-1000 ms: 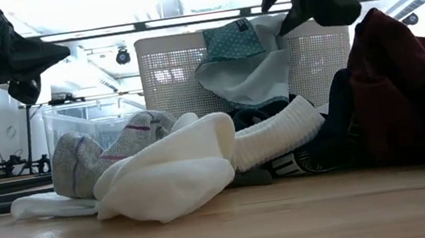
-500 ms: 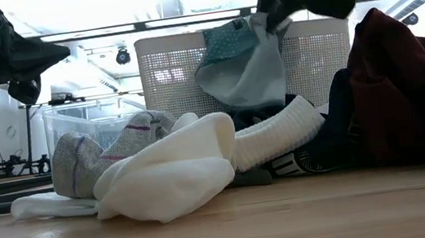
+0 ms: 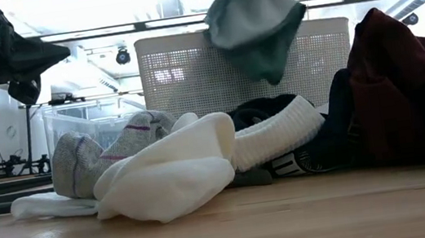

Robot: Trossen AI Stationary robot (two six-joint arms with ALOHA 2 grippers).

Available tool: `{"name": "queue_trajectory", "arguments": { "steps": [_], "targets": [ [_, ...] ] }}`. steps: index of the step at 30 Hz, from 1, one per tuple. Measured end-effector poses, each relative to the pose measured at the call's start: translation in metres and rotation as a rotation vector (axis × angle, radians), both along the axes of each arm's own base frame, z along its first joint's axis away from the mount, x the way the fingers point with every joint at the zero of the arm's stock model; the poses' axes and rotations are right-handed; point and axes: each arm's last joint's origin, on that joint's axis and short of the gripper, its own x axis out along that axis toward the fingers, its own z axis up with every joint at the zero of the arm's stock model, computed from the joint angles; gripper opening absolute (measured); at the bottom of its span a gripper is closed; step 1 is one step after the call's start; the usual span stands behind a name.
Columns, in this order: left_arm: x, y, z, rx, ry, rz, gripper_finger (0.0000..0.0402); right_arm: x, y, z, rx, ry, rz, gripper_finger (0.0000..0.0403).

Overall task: Pick & Place Cloths
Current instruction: Put the green shirt into the white bin

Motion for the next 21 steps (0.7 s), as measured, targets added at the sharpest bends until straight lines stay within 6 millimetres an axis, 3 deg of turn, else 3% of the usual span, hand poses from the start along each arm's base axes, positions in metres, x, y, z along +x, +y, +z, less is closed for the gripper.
{"name": "queue_trajectory", "arguments": {
  "steps": [11,17,21],
  "targets": [
    [0.000,0.000,-0.001,0.002,0.005,0.001,0.0010,-0.013,-0.091,0.077,0.076,-0.248,-0.246,0.0009],
    [0.000,0.000,-0.001,0.002,0.005,0.000,0.0010,-0.024,-0.137,0.104,0.092,-0.351,-0.370,0.0009],
    [0.000,0.000,0.000,0.001,0.005,0.001,0.0010,-0.030,-0.158,0.110,0.173,-0.452,-0.432,0.0009]
  ]
}}
